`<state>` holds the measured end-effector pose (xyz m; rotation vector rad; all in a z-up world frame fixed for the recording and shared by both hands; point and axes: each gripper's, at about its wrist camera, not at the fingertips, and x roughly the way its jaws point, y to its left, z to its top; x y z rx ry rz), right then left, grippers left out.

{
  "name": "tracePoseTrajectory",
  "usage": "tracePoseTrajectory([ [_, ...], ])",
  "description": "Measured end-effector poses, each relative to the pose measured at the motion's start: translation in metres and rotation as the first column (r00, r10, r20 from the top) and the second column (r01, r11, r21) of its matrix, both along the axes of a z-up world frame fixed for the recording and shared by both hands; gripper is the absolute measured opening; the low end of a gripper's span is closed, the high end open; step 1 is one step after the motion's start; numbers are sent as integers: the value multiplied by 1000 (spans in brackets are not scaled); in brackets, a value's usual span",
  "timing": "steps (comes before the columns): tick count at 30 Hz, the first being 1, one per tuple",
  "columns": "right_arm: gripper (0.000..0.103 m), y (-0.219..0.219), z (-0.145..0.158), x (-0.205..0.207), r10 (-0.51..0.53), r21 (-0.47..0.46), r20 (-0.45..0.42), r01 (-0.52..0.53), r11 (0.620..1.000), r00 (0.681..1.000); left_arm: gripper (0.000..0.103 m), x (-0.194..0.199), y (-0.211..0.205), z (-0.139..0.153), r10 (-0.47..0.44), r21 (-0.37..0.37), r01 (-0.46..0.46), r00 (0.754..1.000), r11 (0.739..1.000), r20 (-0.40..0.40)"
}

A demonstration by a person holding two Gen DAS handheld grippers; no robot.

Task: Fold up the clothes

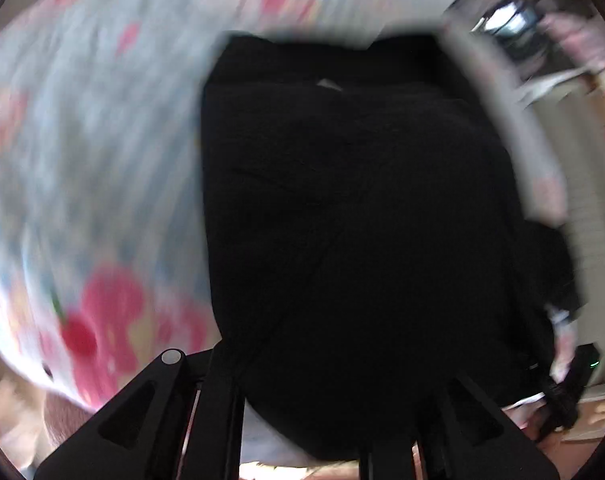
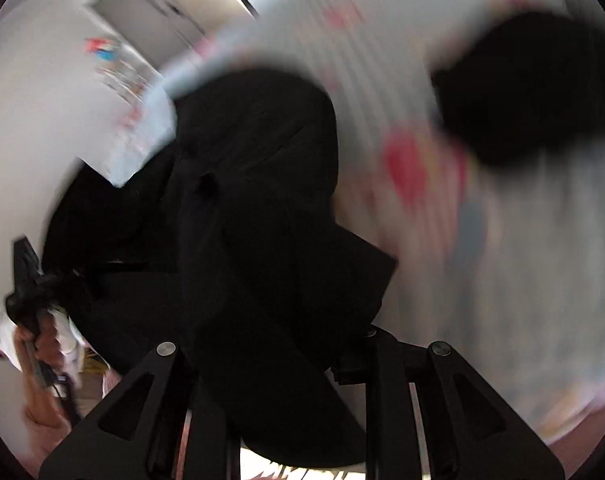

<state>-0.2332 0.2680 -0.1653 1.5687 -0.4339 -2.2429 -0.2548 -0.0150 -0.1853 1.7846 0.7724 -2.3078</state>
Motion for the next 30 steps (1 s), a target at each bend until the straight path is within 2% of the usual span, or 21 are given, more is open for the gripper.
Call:
tracePoseTrajectory([
  [1,19,2,-30,10,0,4,66,0,1000,998,16,11,8,-11,-10,-13,10,1000,1000,-11],
  [2,21,2,-38,21,13,19,57,-14,1000,998,23,23,13,-15,-12,-20,11,999,1000,-40],
  [3,26,4,-37,31,19,42,27,-20,999,999,28,34,16,-16,-9,-16,8,998,1000,-63],
  [4,32,7,-36,42,26,66,-3,-25,998,1000,39,41,16,-14,2,-4,-3,997,1000,-78],
  [6,39,12,-33,52,21,104,-38,-17,994,999,43,51,15,-7,24,42,-18,991,999,-128],
  [7,39,14,-31,53,14,119,-47,-9,993,999,48,55,15,-2,32,65,-22,987,998,-155],
  [10,41,-7,-23,50,69,167,-95,-53,985,993,77,62,21,-4,51,192,-5,971,981,-235],
  [11,47,-14,-20,49,88,184,-110,-67,981,990,81,60,21,-14,57,230,-1,970,973,-237],
  [12,72,-20,-17,48,107,200,-125,-80,976,986,81,59,23,-26,61,263,2,971,965,-232],
  [13,100,-28,-17,46,130,217,-134,-99,971,983,79,63,33,-41,61,282,-2,978,959,-201],
  [14,102,-39,-36,41,181,231,-94,-156,960,979,70,64,41,-56,58,296,-4,983,955,-174],
  [15,89,-50,-54,35,232,243,-53,-213,947,971,55,53,45,-66,47,289,1,986,957,-161],
  [16,59,-60,-72,30,274,253,-9,-262,931,962,24,43,48,-72,35,271,7,988,963,-151],
  [17,50,-64,-84,24,255,268,50,-259,928,966,12,33,51,-68,17,213,16,989,977,-150],
  [18,42,-62,-80,24,235,244,39,-237,940,971,10,24,51,-61,6,167,21,987,986,-159],
  [19,35,-58,-67,23,225,208,-1,-220,953,974,8,18,45,-46,19,162,15,978,987,-210],
  [21,34,-51,-36,24,205,154,-87,-191,970,975,8,7,30,-10,43,117,-6,947,993,-319],
  [23,41,-44,-2,31,190,114,-170,-172,979,967,8,3,17,25,62,22,-58,915,998,-398],
  [25,60,-38,17,42,182,61,-213,-172,983,960,8,4,4,51,81,-79,-129,890,988,-448],
  [28,72,-29,44,59,165,-13,-274,-175,984,947,8,44,-43,41,164,-121,-240,882,963,-442],
  [30,72,-22,41,68,143,52,-268,-134,990,953,12,59,-38,27,199,-104,-251,911,962,-361],
])
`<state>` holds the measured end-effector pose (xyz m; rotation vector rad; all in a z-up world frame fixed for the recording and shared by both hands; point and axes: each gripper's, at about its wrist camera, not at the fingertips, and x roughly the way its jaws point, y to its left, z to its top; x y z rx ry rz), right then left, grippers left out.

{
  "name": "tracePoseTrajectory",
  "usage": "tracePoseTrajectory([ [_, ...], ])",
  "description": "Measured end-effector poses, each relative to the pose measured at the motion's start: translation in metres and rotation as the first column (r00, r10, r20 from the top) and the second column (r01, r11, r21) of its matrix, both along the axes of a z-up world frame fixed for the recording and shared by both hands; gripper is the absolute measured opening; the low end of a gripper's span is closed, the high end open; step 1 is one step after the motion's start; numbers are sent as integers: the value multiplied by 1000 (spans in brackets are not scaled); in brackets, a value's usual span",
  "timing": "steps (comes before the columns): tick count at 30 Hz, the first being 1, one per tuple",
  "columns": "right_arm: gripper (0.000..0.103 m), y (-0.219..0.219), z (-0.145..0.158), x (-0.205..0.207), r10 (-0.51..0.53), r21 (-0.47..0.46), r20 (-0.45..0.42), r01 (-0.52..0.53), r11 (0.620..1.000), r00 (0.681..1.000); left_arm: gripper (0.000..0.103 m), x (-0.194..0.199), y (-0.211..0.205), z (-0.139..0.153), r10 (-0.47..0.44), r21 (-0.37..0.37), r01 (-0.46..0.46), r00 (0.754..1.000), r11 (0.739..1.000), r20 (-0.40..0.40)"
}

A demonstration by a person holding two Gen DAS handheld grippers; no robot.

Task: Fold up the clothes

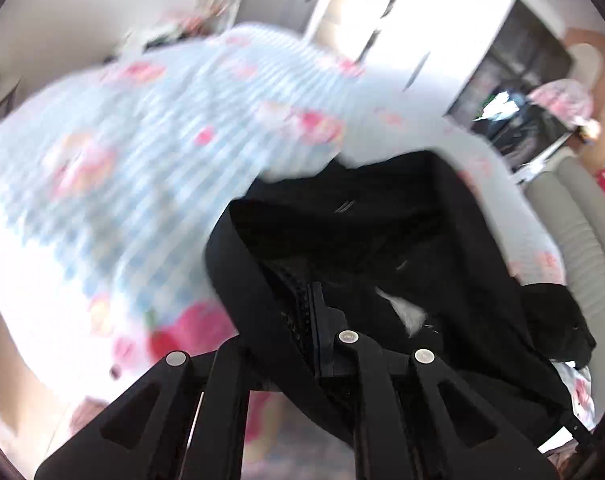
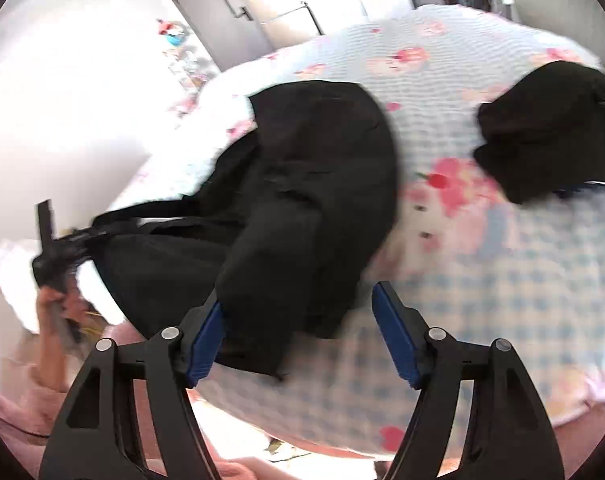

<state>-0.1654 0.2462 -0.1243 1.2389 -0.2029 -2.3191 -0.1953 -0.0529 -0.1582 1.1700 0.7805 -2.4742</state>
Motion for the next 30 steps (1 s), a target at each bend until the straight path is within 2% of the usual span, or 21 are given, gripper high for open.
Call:
tracePoseTrajectory([
  [1,72,3,-4,4,-27,41,2,27,999,1000,15,7,5,-14,-21,44,18,998,999,59],
  [2,72,6,-8,8,-53,80,5,52,995,999,24,15,10,-26,-44,83,35,993,996,106],
  [3,73,5,-14,7,-64,99,22,62,993,998,29,23,17,-34,-68,102,56,991,993,119],
  [5,73,1,-23,5,-62,112,45,56,992,997,53,39,30,-49,-118,142,97,983,985,142],
  [8,74,-14,-24,4,30,133,12,-32,991,999,56,39,51,-58,-206,197,181,971,964,118],
  [9,79,-28,-28,2,82,161,-15,-79,984,997,56,37,59,-58,-229,202,205,968,958,104],
  [10,84,-42,-32,0,131,197,-40,-121,973,991,56,34,68,-52,-225,167,208,970,964,93],
  [12,83,-87,-37,-6,190,377,-82,-147,914,978,56,28,85,-38,-221,98,214,973,972,63],
  [13,81,-107,-42,-9,213,472,-110,-138,871,971,56,24,94,-31,-228,72,226,974,972,21],
  [16,78,-156,-66,-15,332,609,-174,-164,776,927,57,4,123,-13,-265,26,269,958,963,-108],
  [17,78,-165,-82,-19,355,666,-157,-167,727,922,68,-6,134,-14,-310,26,317,941,948,-135],
  [18,72,-173,-98,-24,375,716,-137,-170,677,917,76,-22,144,-23,-385,40,394,912,918,-143],
  [19,40,-172,-111,-30,379,736,-112,-180,653,919,85,-37,150,-38,-453,64,460,885,885,-107],
  [20,22,-167,-116,-33,370,743,-99,-179,645,924,81,-50,155,-54,-504,84,508,861,857,-61],
  [22,11,-141,-101,-34,329,703,-128,-148,695,935,65,-71,159,-82,-505,78,499,857,863,101],
  [23,7,-127,-93,-34,308,682,-142,-133,719,941,65,-80,160,-94,-503,74,498,849,864,162],
  [24,6,-114,-85,-34,284,663,-158,-111,740,946,65,-82,159,-98,-505,70,501,849,863,154],
  [26,6,-74,-66,-37,189,667,-237,18,744,953,67,-81,152,-106,-497,101,487,858,868,130],
  [28,7,-21,-51,-41,33,589,-256,129,798,966,65,-79,144,-116,-489,157,471,866,868,109],
  [29,11,1,-47,-40,-34,548,-248,169,819,968,64,-76,141,-121,-483,188,461,871,867,95],
  [30,15,9,-51,-26,-34,578,-259,183,795,965,64,-69,138,-124,-472,219,447,878,867,74],
])
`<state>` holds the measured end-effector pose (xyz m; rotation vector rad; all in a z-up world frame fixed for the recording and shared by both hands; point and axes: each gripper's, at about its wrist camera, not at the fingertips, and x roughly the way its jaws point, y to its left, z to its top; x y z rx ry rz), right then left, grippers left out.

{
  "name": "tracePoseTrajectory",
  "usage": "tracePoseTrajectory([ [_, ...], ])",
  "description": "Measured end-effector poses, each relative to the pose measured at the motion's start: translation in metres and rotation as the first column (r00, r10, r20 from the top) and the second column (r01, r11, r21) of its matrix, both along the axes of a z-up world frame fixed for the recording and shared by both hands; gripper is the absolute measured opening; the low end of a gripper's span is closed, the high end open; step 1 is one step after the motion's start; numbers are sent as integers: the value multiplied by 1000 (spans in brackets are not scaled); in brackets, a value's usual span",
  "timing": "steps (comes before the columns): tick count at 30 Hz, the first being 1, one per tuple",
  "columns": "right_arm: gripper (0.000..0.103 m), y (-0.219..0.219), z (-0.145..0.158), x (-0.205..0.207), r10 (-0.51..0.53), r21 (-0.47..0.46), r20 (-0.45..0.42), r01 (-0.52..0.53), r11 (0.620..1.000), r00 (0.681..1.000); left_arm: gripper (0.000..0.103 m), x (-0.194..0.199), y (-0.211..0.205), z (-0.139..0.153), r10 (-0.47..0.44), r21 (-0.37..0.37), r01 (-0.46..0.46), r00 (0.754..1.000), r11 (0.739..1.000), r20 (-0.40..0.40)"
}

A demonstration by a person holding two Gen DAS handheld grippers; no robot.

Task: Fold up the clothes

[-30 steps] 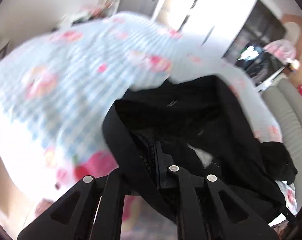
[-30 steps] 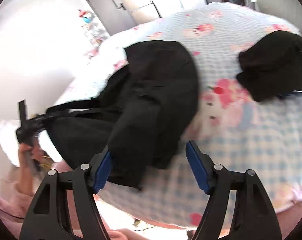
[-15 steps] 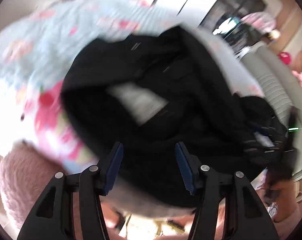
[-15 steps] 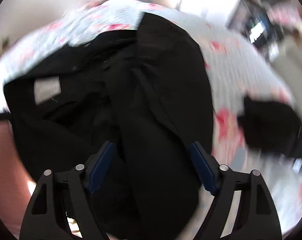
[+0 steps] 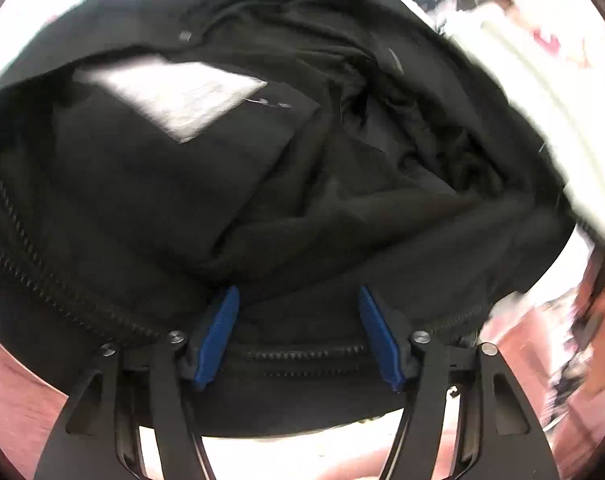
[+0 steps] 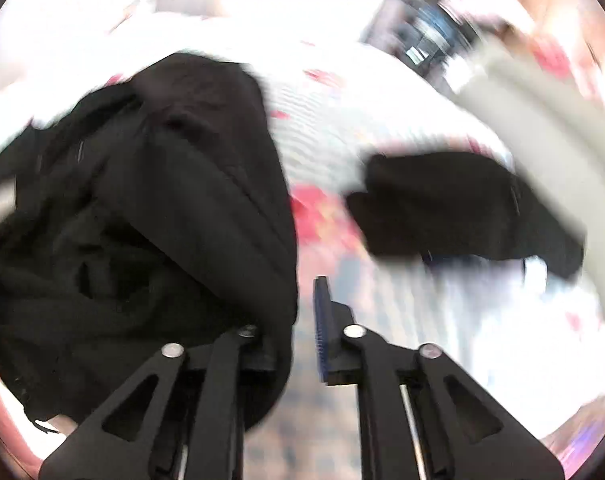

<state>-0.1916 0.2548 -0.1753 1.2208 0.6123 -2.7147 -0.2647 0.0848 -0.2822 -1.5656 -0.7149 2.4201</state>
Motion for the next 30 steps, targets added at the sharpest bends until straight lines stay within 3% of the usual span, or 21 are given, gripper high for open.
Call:
tracePoseTrajectory([
  [3,15,16,-13,38,-17,72,6,16,997,1000,64,9,-6,-4,20,-29,-20,1000,999,-12],
  [6,15,44,-18,51,-66,-198,170,100,975,983,64,7,-10,5,15,-23,-16,999,1000,-48],
  [10,20,44,5,68,41,-342,165,18,940,985,64,-1,-11,29,-19,13,21,988,1000,-154],
  [12,35,31,17,72,111,-346,122,-63,936,986,65,1,9,34,-62,31,70,974,997,-217],
  [13,53,22,20,69,136,-336,105,-93,937,985,67,21,31,42,-78,36,88,972,995,-221],
  [15,73,-3,9,54,190,-332,115,-142,933,975,68,40,56,41,-108,23,114,976,993,-191],
  [16,75,-14,-1,46,205,-330,133,-151,932,970,68,43,62,36,-122,9,125,979,992,-162],
  [18,72,-35,-31,27,181,-258,193,-128,958,964,68,48,72,25,-143,-26,141,984,990,-104],
  [19,67,-41,-45,18,155,-204,214,-111,973,965,65,48,69,21,-129,-79,123,989,989,-72],
  [20,40,-44,-59,11,125,-147,221,-93,985,967,46,48,66,17,-113,-133,106,993,985,-40],
  [21,33,-40,-67,6,96,-130,230,-67,989,968,34,48,62,14,-90,-180,86,996,980,-12],
  [22,33,-33,-66,4,78,-191,228,-34,981,970,22,52,50,16,-48,-191,47,999,981,2],
  [24,33,-9,-44,10,19,-306,195,42,951,981,23,54,17,16,35,-145,-32,999,989,15],
  [27,39,12,-21,27,4,-383,165,60,922,986,22,57,-9,17,67,-94,-65,998,993,18],
  [30,38,20,-7,60,-30,-375,128,76,924,991,22,61,-22,21,96,-110,-93,995,990,19],
])
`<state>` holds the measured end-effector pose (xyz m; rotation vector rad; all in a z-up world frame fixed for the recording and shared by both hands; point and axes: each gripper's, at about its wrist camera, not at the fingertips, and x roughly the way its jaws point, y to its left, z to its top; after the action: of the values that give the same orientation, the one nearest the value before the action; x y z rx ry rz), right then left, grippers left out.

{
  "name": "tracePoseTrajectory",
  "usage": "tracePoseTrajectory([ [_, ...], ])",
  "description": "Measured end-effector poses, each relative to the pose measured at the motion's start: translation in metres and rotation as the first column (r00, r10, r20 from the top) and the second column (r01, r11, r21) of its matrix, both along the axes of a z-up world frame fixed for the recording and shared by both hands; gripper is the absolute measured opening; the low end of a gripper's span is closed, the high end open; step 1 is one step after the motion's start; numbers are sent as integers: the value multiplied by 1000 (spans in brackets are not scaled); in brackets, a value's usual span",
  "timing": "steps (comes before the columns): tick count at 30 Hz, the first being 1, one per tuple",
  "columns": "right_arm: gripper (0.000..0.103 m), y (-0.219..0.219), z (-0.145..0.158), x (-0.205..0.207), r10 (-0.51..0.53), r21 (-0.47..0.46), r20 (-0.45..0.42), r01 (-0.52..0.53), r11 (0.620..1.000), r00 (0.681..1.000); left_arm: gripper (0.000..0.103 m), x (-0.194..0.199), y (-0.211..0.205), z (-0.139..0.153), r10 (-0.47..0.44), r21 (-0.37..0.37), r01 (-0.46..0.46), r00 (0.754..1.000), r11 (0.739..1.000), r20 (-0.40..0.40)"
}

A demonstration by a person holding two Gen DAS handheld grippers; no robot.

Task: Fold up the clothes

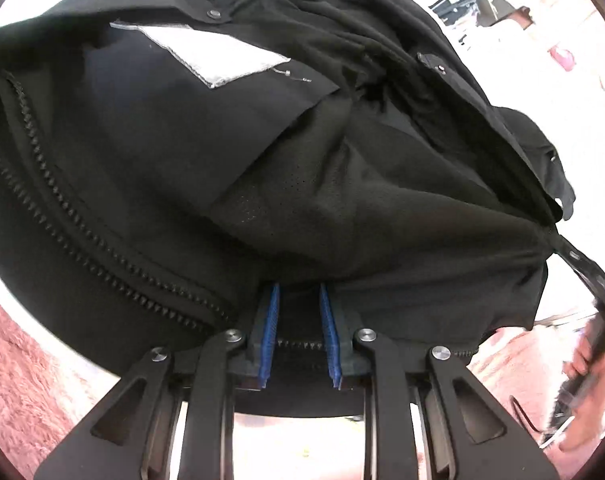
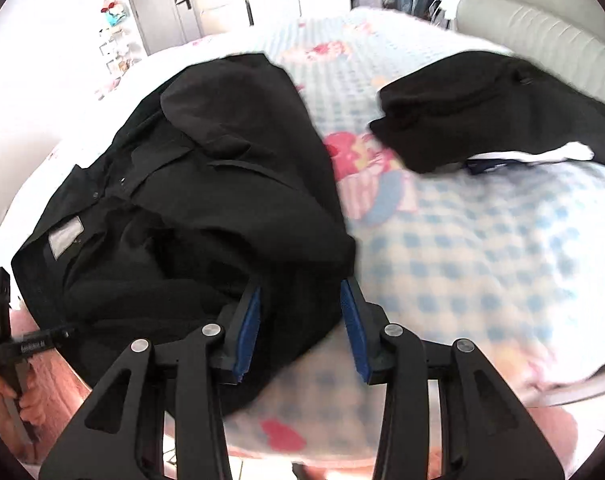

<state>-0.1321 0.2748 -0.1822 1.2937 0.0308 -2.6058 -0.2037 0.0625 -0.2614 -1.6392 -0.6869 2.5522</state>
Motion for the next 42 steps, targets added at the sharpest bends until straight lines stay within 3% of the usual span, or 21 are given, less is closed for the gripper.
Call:
tracePoseTrajectory([
  [2,36,15,1,30,-128,68,-36,131,989,991,22,3,-5,1,42,-19,-42,999,999,2],
  [3,36,27,-3,33,-155,58,-23,156,986,988,23,5,-10,3,52,-7,-52,999,999,-9],
  [5,36,42,-15,45,-142,-27,86,145,989,986,33,10,-16,10,43,12,-42,998,999,-35],
  [8,46,30,-10,48,-40,-32,82,42,999,996,44,5,-9,23,-15,110,26,995,994,-97],
  [9,57,22,-2,45,-11,-34,49,13,999,999,45,-1,-2,28,-45,125,60,992,990,-118],
  [10,70,14,6,42,17,-35,17,-16,999,1000,48,-9,6,29,-64,73,73,992,995,-109],
  [12,85,6,19,37,65,-18,-20,-65,998,998,51,-21,20,32,-88,-37,86,992,996,-85],
  [14,82,-33,23,17,121,95,8,-122,988,993,49,-16,4,41,-12,-178,2,998,984,-57],
  [18,87,-96,27,-11,301,220,-66,-280,934,951,56,-11,-26,32,47,-15,-47,998,999,-46],
  [20,90,-126,1,-38,371,282,22,-362,889,928,60,-8,-29,22,48,49,-46,998,998,-30],
  [22,85,-151,-33,-63,426,304,136,-447,842,895,67,4,-13,13,-14,151,14,1000,988,-3],
  [23,79,-157,-46,-71,436,311,153,-462,831,887,71,7,-12,9,-76,233,72,997,970,6],
  [25,25,-155,-62,-81,397,367,159,-427,827,904,71,11,-13,0,-138,334,120,990,935,32],
  [26,24,-147,-58,-82,380,338,142,-406,849,914,71,12,-16,-5,-145,355,119,988,927,48],
  [28,12,-111,-34,-81,313,146,79,-322,935,946,71,14,-25,-8,-117,336,89,991,938,63],
  [31,9,-63,-10,-77,203,-21,47,-202,979,978,71,12,-52,-15,-17,347,-11,997,938,79],
  [33,8,-47,5,-67,169,-25,5,-169,985,986,68,11,-71,-14,51,395,-71,997,916,62],
  [35,7,-31,24,-52,167,-44,-58,-170,984,984,28,11,-85,2,81,381,-72,997,922,-10],
  [37,6,-15,47,-31,140,-120,-96,-151,981,985,13,8,-97,25,96,323,-62,991,944,-89],
  [39,3,-1,62,-7,102,-178,-136,-126,976,985,10,9,-118,51,124,279,-80,982,957,-146],
  [42,3,25,74,5,11,-49,-192,-20,999,981,2,2,-141,83,178,208,-136,963,969,-200],
])
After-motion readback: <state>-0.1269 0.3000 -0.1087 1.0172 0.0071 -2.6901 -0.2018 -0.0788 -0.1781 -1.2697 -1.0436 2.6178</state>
